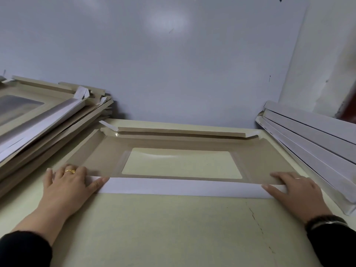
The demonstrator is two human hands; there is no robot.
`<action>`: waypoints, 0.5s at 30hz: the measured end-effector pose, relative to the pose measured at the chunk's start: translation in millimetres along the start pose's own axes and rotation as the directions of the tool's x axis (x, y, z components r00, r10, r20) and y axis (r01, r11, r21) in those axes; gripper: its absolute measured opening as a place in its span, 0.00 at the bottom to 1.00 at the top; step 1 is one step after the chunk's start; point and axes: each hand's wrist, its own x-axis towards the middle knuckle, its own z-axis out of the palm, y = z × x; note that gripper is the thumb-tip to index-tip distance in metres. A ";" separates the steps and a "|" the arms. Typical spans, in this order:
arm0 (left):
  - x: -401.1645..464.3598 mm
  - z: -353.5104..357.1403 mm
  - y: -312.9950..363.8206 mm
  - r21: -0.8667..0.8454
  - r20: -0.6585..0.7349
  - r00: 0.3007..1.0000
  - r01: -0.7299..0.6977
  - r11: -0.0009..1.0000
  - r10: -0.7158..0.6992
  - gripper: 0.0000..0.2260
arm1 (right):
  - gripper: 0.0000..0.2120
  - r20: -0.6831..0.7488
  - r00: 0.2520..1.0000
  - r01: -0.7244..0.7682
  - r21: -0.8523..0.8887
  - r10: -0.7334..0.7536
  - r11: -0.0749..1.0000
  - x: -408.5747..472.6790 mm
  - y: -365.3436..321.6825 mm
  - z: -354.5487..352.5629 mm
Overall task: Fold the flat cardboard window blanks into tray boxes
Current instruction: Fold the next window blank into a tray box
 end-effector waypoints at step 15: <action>-57.3 15.7 140.8 -0.122 0.089 0.834 -0.533 0.837 0.544 0.26 | 0.26 0.239 0.755 0.605 0.103 -0.610 0.789 -40.5 -151.5 30.2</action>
